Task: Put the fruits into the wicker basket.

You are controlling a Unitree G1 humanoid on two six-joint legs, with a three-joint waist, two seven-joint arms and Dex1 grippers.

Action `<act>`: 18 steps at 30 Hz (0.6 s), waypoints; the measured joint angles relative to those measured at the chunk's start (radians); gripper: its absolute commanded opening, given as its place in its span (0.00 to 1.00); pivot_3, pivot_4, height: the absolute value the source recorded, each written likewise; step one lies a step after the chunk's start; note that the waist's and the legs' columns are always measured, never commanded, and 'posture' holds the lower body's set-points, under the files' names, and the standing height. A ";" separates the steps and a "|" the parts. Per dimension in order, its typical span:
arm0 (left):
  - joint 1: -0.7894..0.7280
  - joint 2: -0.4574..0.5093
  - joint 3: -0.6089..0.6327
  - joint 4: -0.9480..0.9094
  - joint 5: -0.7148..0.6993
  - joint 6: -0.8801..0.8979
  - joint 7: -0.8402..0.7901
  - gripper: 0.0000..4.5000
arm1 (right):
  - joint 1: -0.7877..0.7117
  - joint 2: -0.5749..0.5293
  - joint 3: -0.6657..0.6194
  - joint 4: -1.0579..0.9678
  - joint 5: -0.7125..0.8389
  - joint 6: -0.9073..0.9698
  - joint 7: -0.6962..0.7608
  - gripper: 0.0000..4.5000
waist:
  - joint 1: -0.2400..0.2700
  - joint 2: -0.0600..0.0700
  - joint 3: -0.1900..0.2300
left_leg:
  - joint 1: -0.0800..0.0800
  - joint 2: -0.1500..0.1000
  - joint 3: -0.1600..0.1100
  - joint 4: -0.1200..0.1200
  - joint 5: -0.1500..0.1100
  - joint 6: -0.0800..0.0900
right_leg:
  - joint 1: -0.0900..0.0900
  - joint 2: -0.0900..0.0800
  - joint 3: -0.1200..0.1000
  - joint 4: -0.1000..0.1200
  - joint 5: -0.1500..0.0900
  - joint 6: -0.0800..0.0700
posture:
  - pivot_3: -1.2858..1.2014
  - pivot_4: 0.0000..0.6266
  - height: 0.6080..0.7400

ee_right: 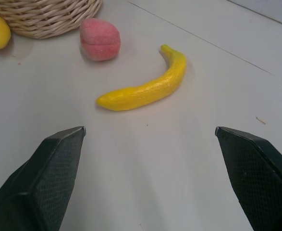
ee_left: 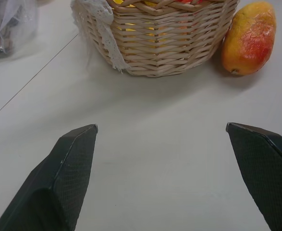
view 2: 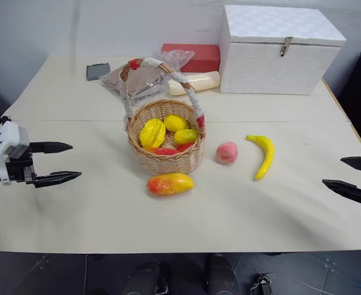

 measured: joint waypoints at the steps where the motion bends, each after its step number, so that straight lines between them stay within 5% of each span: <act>1: 0.003 0.000 0.003 0.000 0.001 -0.004 0.001 1.00 | -0.002 0.000 0.003 0.010 -0.003 -0.004 -0.001 0.99 | 0.000 0.000 0.000 | 0.000 0.000 0.000 0.000 0.000 0.000 | 0.000 0.000 0.000 0.000 0.000 0.000 | 0.52 0.24 1.00; 18: -0.015 -0.009 0.009 0.010 0.039 -0.071 0.078 1.00 | -0.068 0.009 0.079 0.057 -0.044 -0.091 -0.022 0.99 | -0.001 0.000 0.000 | 0.001 0.000 0.002 0.000 0.000 0.000 | -0.001 0.001 0.002 0.002 0.000 0.000 | 0.52 0.24 1.00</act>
